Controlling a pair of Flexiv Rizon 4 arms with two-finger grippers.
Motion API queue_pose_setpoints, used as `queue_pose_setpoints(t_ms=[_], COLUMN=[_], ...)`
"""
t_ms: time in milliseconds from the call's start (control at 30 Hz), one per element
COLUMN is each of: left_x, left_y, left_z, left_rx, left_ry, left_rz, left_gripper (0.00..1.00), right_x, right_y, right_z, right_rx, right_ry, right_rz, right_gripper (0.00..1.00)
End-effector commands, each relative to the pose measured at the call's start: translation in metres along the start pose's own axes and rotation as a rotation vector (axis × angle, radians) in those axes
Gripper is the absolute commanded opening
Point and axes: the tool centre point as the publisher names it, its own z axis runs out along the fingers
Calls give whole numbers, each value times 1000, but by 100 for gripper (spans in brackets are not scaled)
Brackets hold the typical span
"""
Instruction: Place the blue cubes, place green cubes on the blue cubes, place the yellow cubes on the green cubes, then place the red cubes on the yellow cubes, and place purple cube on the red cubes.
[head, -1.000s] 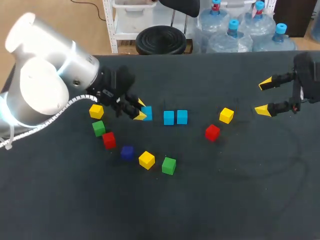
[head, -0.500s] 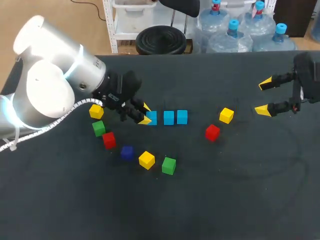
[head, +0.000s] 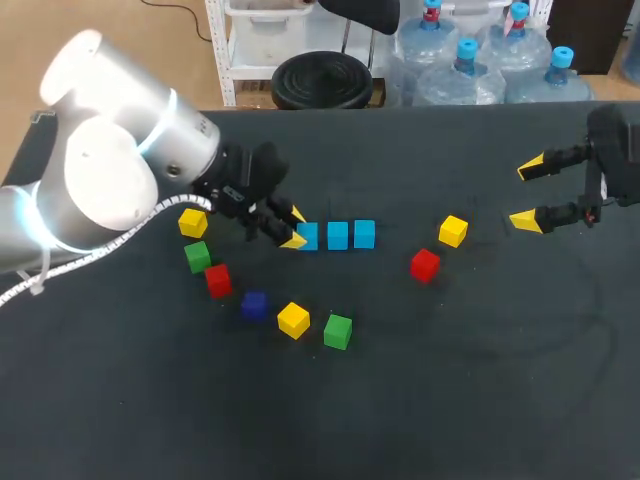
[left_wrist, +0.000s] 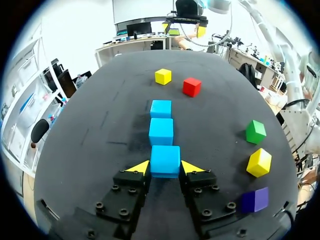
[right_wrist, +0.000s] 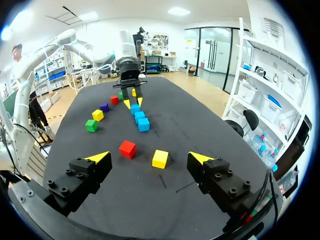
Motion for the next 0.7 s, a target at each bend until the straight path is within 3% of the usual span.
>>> queue_pose_setpoints(t_ms=[33,700], left_x=[0,1], left_y=[7,10], left_z=[4,7], left_rx=[12,19], left_ry=[3,1], left_rz=[3,-6], left_gripper=[0,0], right_x=[0,0], right_y=[0,0], right_z=[1,1], right_rx=[0,0], right_ry=[-2,-2], right_rz=[-1,-1], right_gripper=[100,100])
